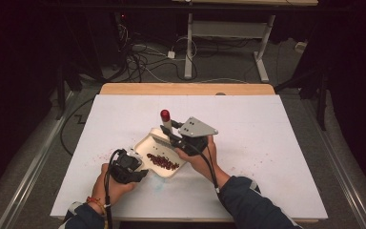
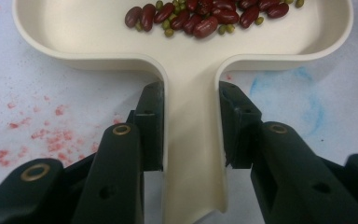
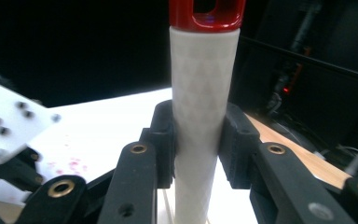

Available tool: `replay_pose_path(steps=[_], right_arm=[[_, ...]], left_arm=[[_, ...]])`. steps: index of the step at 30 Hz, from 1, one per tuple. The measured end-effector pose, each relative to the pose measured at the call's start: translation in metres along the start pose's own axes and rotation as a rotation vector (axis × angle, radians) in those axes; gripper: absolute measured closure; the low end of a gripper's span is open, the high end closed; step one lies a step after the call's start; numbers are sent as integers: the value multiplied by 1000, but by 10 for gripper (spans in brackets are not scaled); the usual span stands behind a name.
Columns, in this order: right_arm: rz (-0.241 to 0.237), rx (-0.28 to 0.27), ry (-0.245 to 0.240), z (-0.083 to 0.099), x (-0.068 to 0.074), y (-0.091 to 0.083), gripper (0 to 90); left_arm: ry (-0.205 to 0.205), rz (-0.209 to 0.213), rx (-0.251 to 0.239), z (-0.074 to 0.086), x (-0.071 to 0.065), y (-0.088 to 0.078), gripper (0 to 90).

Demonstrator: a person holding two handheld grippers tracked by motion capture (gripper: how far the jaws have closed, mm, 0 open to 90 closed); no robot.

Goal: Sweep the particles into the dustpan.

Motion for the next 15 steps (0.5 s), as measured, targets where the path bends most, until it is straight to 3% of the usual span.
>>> replay_pose_path(steps=[3, 8, 11, 15], right_arm=[[-28, 0, -7, -1, 15, 3, 695], [-84, 0, -6, -7, 32, -2, 696], [-92, 7, -13, -11, 34, -6, 696], [-80, -17, 3, -22, 26, -19, 696]], left_arm=[[-7, -1, -9, 0, 0, 0, 638], [14, 4, 0, 1, 2, -2, 637], [28, 1, 0, 3, 5, -3, 638], [-7, -9, -17, 6, 10, -5, 638]])
Point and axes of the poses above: each handheld gripper's, and its own axes: y roughly forward along the jaws, z roughly out of its underside, x roughly to its left, the point moved 6 cm from there along y, roughly forward along the jaws, and after that the axes turned 8 degrees about -x, right-handed, at the moved point
